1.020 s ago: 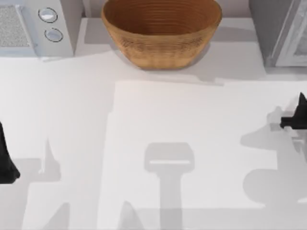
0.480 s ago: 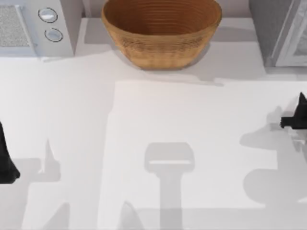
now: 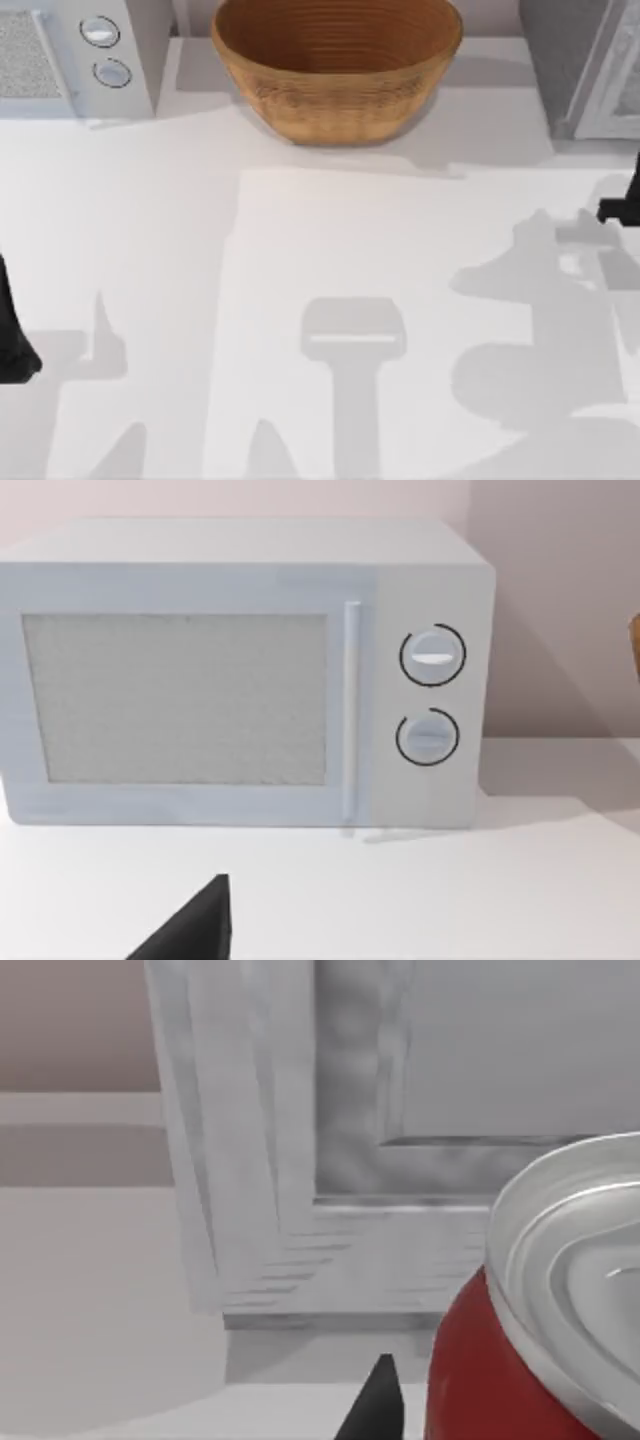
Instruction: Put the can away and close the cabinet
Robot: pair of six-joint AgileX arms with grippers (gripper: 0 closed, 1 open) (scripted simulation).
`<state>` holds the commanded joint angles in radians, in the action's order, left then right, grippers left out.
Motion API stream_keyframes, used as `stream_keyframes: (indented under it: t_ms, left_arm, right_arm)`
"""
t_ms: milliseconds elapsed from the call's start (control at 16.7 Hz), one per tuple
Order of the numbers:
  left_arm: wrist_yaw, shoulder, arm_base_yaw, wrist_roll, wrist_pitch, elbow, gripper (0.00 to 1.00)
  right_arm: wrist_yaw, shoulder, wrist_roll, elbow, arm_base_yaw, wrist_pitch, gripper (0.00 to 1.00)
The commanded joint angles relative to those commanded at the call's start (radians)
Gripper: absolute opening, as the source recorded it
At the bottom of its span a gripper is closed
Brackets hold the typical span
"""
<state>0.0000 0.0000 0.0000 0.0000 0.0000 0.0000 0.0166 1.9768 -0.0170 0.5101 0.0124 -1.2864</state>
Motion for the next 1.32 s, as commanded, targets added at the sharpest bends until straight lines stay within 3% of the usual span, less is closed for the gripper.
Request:
stream_keyframes:
  t_ms: [300, 480, 1020, 1320]
  left_arm:
    - [0.000, 0.000, 0.000, 0.000, 0.000, 0.000, 1.00]
    - [0.000, 0.000, 0.000, 0.000, 0.000, 0.000, 1.00]
    - [0.000, 0.000, 0.000, 0.000, 0.000, 0.000, 1.00]
    - [0.000, 0.000, 0.000, 0.000, 0.000, 0.000, 1.00]
  right_arm:
    - [-0.003, -0.321, 0.000, 0.028, 0.000, 0.385, 0.00]
    - [-0.005, -0.451, -0.001, 0.047, -0.001, 0.521, 0.00]
    - [-0.007, -0.515, -0.002, 0.043, -0.001, 0.574, 0.00]
    - [-0.008, -0.741, 0.001, -0.045, -0.003, 0.688, 0.00]
